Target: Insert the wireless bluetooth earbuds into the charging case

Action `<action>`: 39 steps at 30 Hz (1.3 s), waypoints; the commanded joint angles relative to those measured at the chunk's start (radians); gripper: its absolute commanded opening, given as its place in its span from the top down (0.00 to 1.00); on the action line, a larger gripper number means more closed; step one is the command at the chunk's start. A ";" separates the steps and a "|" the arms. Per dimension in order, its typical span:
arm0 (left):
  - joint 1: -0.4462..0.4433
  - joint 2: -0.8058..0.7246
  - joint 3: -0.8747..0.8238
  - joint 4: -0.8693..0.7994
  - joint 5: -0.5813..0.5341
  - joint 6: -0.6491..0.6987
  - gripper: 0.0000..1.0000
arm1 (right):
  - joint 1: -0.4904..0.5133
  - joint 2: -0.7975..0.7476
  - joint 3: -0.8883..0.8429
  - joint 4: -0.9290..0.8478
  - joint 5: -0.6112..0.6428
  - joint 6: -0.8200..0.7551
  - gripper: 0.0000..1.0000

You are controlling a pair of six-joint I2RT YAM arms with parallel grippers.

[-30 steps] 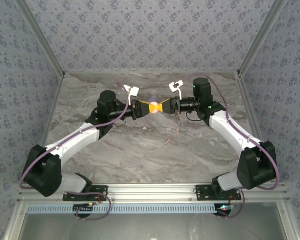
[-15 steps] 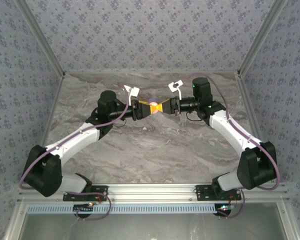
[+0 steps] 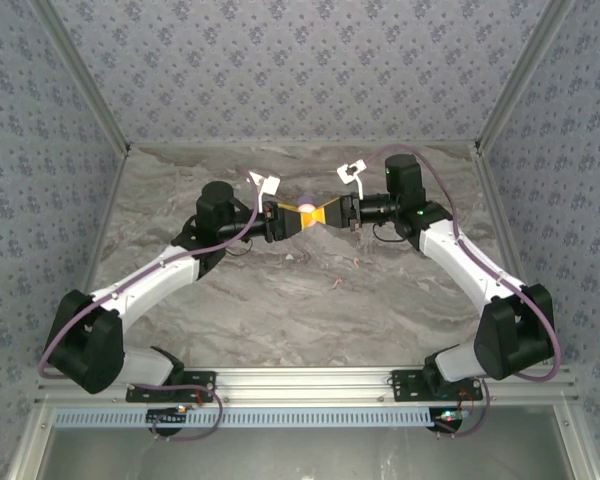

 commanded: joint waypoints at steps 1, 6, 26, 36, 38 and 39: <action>-0.007 -0.003 0.018 -0.003 0.023 0.023 0.53 | 0.005 -0.023 0.037 -0.016 0.000 -0.017 0.82; -0.007 0.000 0.019 -0.008 0.021 0.024 0.53 | 0.005 -0.021 0.038 -0.016 0.007 -0.015 0.82; -0.013 0.020 0.039 -0.015 0.025 0.025 0.67 | 0.012 -0.009 0.046 -0.029 0.010 -0.021 0.81; -0.012 0.020 0.087 -0.116 -0.023 0.135 0.84 | 0.034 -0.035 0.110 -0.288 0.190 -0.169 0.52; -0.014 0.017 0.082 -0.109 -0.044 0.176 0.85 | 0.035 -0.048 0.108 -0.311 0.212 -0.182 0.51; -0.014 0.013 0.075 -0.097 -0.059 0.202 0.85 | 0.034 -0.056 0.108 -0.320 0.222 -0.186 0.50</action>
